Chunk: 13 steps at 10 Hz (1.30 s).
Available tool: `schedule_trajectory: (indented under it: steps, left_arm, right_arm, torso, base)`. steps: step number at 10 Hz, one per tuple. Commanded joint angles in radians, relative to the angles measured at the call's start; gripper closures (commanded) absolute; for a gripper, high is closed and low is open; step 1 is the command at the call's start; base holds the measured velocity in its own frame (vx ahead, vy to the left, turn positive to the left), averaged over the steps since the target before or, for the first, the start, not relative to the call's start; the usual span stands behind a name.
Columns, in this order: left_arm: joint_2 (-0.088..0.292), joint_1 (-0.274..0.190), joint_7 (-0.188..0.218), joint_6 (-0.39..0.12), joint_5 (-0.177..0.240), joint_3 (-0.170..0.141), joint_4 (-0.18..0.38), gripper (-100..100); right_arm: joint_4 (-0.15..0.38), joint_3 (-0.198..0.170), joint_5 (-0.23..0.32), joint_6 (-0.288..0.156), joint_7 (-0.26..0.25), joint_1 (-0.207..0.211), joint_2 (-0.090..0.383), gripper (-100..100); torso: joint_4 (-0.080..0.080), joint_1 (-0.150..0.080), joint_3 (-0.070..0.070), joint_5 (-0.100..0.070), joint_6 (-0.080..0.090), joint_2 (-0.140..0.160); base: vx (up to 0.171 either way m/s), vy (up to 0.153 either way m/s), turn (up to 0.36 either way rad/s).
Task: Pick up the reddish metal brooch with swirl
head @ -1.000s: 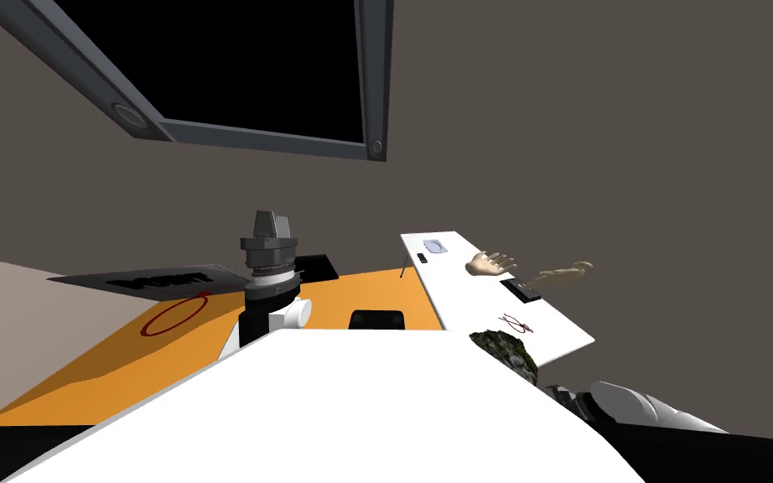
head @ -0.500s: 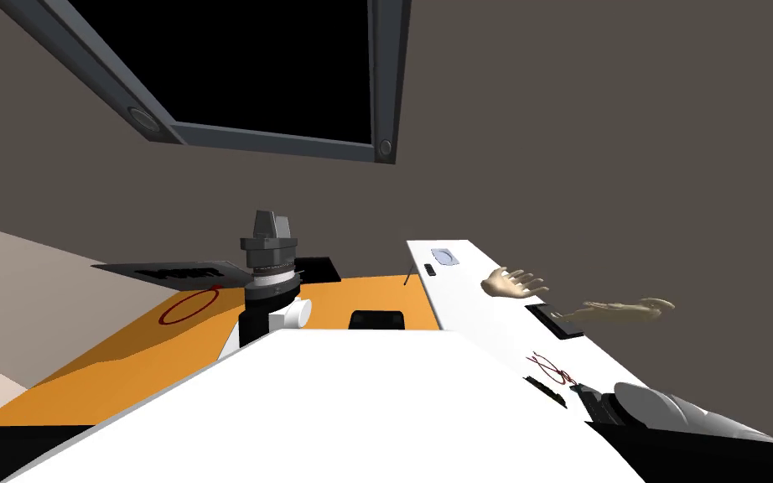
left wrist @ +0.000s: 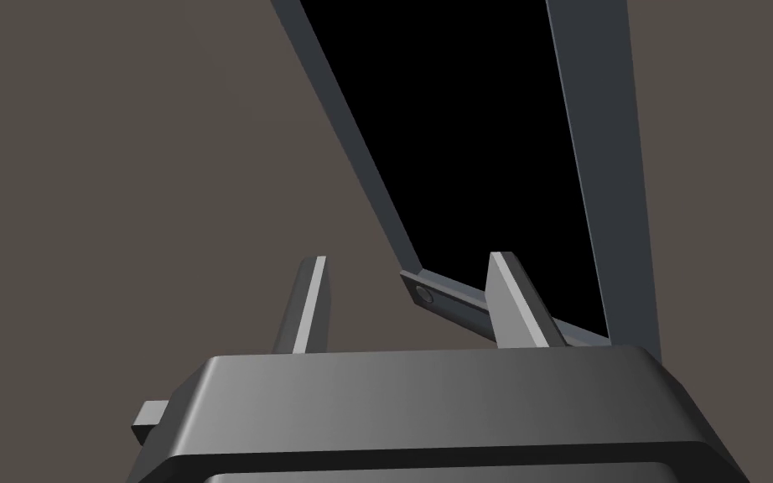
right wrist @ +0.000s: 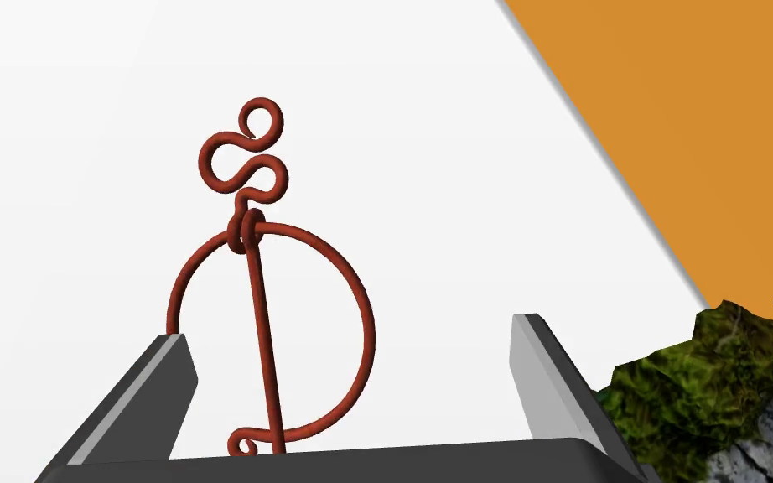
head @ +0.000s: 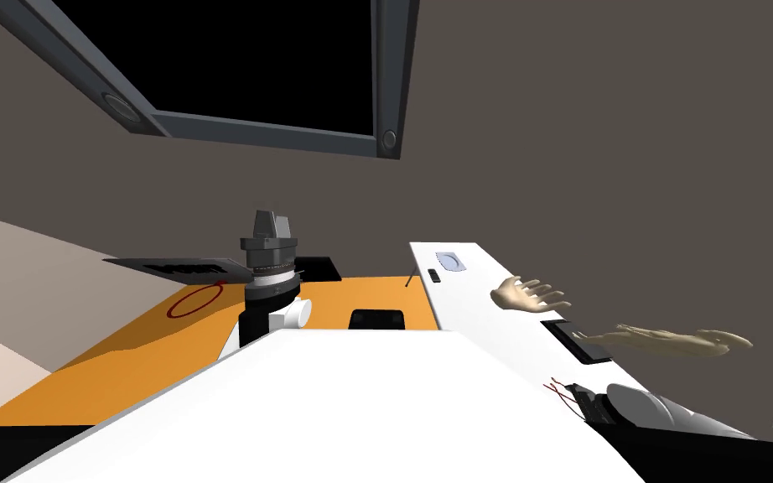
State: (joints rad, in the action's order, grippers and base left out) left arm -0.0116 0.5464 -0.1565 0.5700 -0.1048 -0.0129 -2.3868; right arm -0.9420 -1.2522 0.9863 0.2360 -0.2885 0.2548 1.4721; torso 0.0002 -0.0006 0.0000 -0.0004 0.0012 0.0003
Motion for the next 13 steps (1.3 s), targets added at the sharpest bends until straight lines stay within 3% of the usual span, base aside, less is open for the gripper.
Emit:
schedule_trajectory:
  steps: [1, 2, 3, 7, 8, 9, 11, 12, 13]
  left_arm:
    - [0.000, 0.000, 0.000, 0.000, 0.000, 0.000, 0.000, 0]
    - [0.000, 0.000, 0.000, 0.000, 0.000, 0.000, 0.000, 0]
    - [0.000, 0.000, 0.000, 0.000, 0.000, 0.000, 0.000, 0]
    - [0.000, 0.000, 0.000, 0.000, 0.000, 0.000, 0.000, 0]
    - [0.000, 0.000, 0.000, 0.000, 0.000, 0.000, 0.000, 0]
    - [0.000, 0.000, 0.000, 0.000, 0.000, 0.000, 0.000, 0]
    - [0.000, 0.000, 0.000, 0.000, 0.000, 0.000, 0.000, 0]
    - [0.000, 0.000, 0.000, 0.000, 0.000, 0.000, 0.000, 0]
    - [0.000, 0.000, 0.000, 0.000, 0.000, 0.000, 0.000, 0]
  right_arm:
    - [0.014, -0.006, 0.005, -0.019, 0.006, 0.004, -0.029, -100]
    - [0.011, 0.003, -0.002, -0.008, -0.005, 0.007, -0.017, -100]
    - [0.012, 0.003, -0.002, -0.010, -0.005, 0.007, -0.019, 100]
    - [0.011, 0.003, -0.002, -0.010, -0.005, 0.007, -0.019, 100]
    - [0.011, 0.003, -0.002, -0.010, -0.005, 0.007, -0.019, 0]
    - [-0.016, -0.009, 0.005, -0.005, 0.010, -0.004, 0.013, 100]
    - [-0.039, -0.012, 0.005, 0.007, 0.013, -0.010, 0.046, 100]
    - [-0.017, 0.005, -0.005, 0.008, -0.008, 0.002, 0.026, 100]
    - [-0.018, 0.005, -0.005, 0.009, -0.008, 0.002, 0.027, 0]
  torso:
    - [0.000, 0.000, 0.000, 0.000, 0.000, 0.000]
    - [0.000, -0.001, 0.001, 0.000, 0.000, 0.001]
    - [0.000, 0.001, 0.001, 0.000, 0.000, 0.001]
    - [0.000, 0.004, 0.000, 0.001, 0.000, 0.000]
    - [0.000, 0.004, 0.000, 0.001, 0.000, 0.000]
    - [0.000, 0.004, 0.000, 0.001, 0.000, 0.000]
    - [0.000, 0.008, -0.001, 0.002, 0.000, -0.001]
    - [0.000, 0.009, -0.001, 0.002, 0.000, -0.001]
    - [0.000, 0.007, 0.000, 0.002, 0.000, -0.001]
  base:
    - [-0.019, -0.063, 0.034]
    - [-0.009, -0.029, 0.009]
    - [-0.001, -0.006, 0.002]
    - [0.000, 0.000, 0.000]
    - [0.000, 0.000, 0.000]
    - [0.013, 0.035, -0.049]
    - [0.011, 0.062, -0.030]
    - [0.004, 0.027, -0.005]
    - [0.001, 0.006, -0.001]
